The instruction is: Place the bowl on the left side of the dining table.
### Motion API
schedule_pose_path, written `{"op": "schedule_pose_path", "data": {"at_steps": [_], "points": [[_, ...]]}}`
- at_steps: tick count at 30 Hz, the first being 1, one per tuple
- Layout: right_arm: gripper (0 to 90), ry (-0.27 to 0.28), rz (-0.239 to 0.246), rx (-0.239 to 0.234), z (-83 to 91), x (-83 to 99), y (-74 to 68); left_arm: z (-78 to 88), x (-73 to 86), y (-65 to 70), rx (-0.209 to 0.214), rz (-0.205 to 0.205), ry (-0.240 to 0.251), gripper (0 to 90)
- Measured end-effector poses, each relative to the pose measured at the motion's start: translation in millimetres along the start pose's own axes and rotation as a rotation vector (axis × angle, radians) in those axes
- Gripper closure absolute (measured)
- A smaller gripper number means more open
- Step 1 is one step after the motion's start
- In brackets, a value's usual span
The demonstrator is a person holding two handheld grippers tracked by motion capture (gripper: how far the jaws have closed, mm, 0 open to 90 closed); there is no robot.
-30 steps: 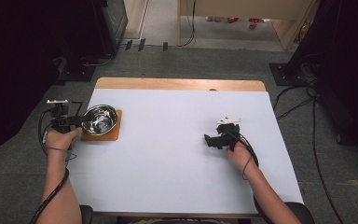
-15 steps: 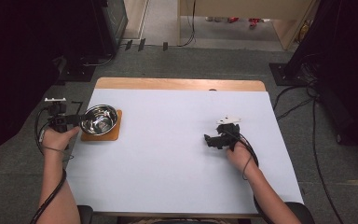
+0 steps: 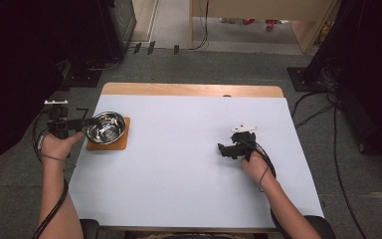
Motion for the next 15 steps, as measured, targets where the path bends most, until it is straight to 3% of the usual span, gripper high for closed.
{"op": "schedule_pose_path", "data": {"at_steps": [2, 15], "points": [[7.5, 0.0, 0.0, 0.0, 0.0, 0.0, 0.0, 1.4, -0.8, 4.0, 0.025, 0.003, -0.003, 38.8], [7.5, 0.0, 0.002, 0.001, 0.1, 0.0, 0.1, 3.3, -2.5, 35.6, 0.059, -0.069, -0.016, 37.5]]}}
Point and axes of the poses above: each handheld gripper's, and its own axes: z roughly backward along the jaws, x roughly out of its underside, y roughly to its right, the point moved 4 cm from there along -z, roughly forward along the jaws, and after that the axes turned 4 degrees about z, right-handed, at the moved point
